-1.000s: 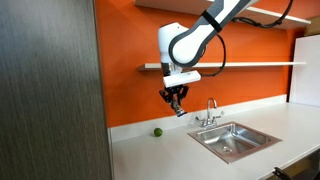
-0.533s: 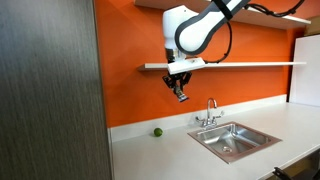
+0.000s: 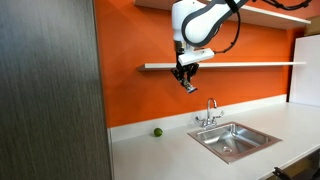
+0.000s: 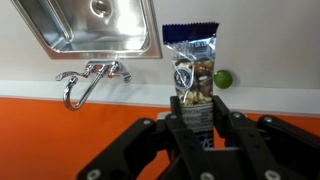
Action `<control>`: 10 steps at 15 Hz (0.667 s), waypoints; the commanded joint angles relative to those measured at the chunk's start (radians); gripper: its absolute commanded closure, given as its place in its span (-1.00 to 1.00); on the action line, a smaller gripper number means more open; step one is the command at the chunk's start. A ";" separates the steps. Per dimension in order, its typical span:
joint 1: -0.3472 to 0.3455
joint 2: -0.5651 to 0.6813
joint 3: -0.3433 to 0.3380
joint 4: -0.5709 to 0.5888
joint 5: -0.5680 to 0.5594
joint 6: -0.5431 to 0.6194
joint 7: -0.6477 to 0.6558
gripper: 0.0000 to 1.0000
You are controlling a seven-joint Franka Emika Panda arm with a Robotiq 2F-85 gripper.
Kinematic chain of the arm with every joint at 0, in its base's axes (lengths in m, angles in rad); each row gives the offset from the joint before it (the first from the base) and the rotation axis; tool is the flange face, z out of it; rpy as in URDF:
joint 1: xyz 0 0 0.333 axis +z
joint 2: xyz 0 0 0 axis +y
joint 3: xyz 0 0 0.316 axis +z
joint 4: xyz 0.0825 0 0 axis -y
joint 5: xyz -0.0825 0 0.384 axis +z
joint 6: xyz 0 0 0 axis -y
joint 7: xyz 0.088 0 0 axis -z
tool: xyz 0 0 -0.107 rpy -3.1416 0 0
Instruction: Pick up the pack of snacks and put it on the first shelf
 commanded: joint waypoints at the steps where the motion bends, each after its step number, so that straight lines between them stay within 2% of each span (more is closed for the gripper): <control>1: -0.030 -0.033 0.015 0.021 0.040 -0.031 -0.091 0.81; 10: -0.042 -0.073 0.040 0.080 0.044 -0.035 -0.151 0.81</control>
